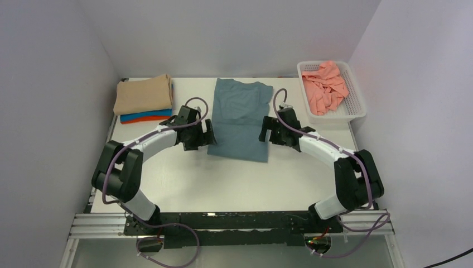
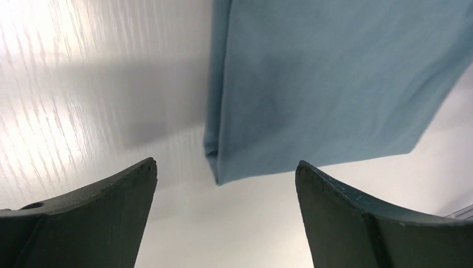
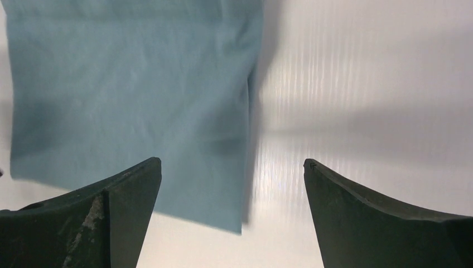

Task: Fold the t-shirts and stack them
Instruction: Grab one side of the 2/3 rectangular tshirt with both arms

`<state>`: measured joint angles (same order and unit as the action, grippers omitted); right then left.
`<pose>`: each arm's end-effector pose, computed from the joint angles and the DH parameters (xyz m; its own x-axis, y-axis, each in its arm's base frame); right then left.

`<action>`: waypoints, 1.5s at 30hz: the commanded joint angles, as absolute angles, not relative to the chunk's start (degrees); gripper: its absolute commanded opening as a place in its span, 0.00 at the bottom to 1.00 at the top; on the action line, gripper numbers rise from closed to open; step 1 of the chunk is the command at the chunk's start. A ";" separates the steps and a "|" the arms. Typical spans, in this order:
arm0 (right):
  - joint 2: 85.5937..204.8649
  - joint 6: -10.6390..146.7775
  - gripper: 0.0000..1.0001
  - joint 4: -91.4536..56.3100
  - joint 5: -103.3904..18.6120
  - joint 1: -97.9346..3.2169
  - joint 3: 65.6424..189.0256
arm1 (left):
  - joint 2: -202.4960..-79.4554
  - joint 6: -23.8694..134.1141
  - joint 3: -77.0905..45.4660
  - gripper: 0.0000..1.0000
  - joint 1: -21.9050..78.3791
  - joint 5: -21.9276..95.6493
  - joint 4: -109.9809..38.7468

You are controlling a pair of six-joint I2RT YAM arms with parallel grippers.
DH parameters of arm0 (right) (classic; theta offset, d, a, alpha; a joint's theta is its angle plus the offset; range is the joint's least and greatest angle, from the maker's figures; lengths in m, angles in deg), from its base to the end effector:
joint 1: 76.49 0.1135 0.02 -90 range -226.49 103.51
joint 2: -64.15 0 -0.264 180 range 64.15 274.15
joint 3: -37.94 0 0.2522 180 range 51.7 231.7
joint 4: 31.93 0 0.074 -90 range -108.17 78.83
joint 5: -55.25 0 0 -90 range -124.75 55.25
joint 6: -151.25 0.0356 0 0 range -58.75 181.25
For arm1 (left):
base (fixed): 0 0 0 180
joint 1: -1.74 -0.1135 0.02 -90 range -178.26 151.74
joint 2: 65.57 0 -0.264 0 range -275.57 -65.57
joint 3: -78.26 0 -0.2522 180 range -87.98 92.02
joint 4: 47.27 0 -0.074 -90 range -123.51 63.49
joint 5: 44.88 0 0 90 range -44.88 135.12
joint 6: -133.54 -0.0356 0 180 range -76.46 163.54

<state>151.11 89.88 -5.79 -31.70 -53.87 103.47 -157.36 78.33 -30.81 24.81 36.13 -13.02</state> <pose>0.2912 0.1193 0.2041 -0.7662 0.1991 -0.6110 0.0184 0.9572 0.2888 0.2981 -0.1330 0.1980 -0.8875 -0.2345 -0.3966 -0.0452 0.9009 -0.4316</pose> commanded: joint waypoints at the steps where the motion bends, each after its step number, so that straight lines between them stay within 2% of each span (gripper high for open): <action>1: 145.59 94.67 1.00 -10.21 -38.73 -52.84 96.50 | -157.15 81.10 -34.85 0.91 25.46 34.10 -16.77; 7: 140.88 97.65 0.99 -9.53 -38.83 -51.99 90.46 | -159.31 82.54 -37.36 0.74 26.39 32.90 -19.66; 14: 141.31 99.20 0.96 -10.54 -39.61 -51.25 88.23 | -163.25 83.22 -36.20 0.56 26.52 34.19 -20.08; 17: 141.97 99.59 0.92 -11.37 -39.63 -50.87 88.04 | -164.97 83.57 -35.40 0.38 26.52 34.63 -20.00; 19: 142.87 99.89 0.88 -11.31 -39.20 -50.66 88.23 | -166.09 83.72 -35.10 0.19 26.48 34.58 -20.03; 20: 143.38 100.03 0.85 -11.31 -39.03 -50.53 88.26 | -166.64 83.78 -34.85 0.06 26.51 34.39 -19.78; 21: 143.93 100.20 0.81 -11.40 -38.91 -50.43 88.35 | -167.17 83.79 -34.69 0.00 26.52 34.20 -19.48; 25: 146.03 100.45 0.73 -11.75 -37.61 -50.11 88.40 | -166.75 83.85 -35.41 0.00 26.52 34.63 -19.16; 31: 149.19 100.14 0.44 -11.97 -37.44 -49.95 89.18 | -165.39 84.11 -36.86 0.00 26.52 35.51 -19.25; 35: 149.21 100.05 0.30 -10.47 -37.38 -48.98 89.22 | -165.54 84.39 -36.89 0.00 26.48 35.55 -19.09; 36: 148.90 100.19 0.24 -9.42 -36.38 -48.37 89.23 | -165.58 84.34 -36.90 0.00 26.52 35.42 -19.12; 38: 148.60 100.43 0.00 -6.63 -34.86 -47.35 89.58 | -165.01 84.41 -37.58 0.00 26.52 35.16 -18.95; 45: 142.32 98.32 0.00 -0.37 -39.56 -44.11 88.22 | -154.26 85.76 -47.19 0.00 28.31 37.45 -16.87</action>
